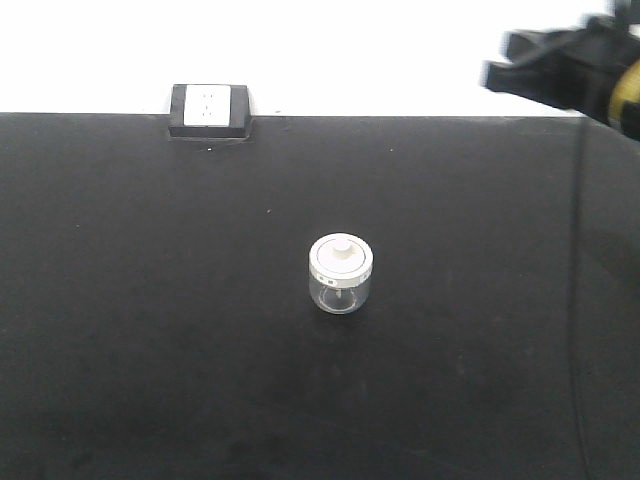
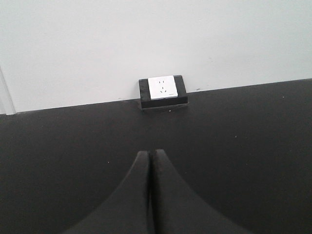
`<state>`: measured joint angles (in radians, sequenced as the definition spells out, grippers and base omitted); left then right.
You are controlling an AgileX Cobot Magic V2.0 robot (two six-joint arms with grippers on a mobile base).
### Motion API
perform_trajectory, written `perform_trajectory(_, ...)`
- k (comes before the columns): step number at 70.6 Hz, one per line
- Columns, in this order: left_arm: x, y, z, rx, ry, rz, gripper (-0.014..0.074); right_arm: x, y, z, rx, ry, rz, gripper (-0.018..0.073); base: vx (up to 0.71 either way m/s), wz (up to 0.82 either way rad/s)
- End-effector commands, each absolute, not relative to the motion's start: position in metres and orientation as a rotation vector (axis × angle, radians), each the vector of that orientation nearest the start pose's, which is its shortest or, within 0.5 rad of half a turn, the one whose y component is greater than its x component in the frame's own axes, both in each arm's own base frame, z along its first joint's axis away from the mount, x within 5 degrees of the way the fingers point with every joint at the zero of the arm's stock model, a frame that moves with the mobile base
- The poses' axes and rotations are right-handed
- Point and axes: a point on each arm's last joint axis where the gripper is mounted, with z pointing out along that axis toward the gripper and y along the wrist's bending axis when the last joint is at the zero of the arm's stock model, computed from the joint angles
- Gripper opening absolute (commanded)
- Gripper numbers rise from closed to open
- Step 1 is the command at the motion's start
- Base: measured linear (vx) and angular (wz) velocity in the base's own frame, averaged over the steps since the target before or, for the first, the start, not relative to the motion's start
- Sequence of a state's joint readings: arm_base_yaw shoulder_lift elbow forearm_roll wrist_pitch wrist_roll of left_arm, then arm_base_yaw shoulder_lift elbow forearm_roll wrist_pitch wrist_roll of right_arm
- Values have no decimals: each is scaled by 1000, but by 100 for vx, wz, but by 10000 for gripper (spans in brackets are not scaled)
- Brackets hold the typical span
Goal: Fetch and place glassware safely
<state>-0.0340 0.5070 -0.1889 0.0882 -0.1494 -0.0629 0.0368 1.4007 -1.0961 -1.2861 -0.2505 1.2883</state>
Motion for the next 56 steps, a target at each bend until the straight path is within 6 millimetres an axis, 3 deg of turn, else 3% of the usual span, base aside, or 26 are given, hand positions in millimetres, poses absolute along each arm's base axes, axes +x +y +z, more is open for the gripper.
perform_trajectory(1,113,-6,265,54,1560,-35,-7,302,12,378,-154,1649,214,-2,0,0)
perform_trajectory(10,113,-6,265,54,1560,-35,-7,273,-10,373,-82,1658,130,-2,0,0)
perform_trajectory(19,113,-6,265,54,1560,-35,-7,249,-17,368,-55,1672,32,-2,0,0)
perform_trajectory(34,113,-6,265,54,1560,-35,-7,219,-12,347,-73,1700,26,-2,0,0)
perform_trajectory(56,113,-6,265,54,1560,-35,-7,161,-4,326,-62,1652,44,-2,0,0)
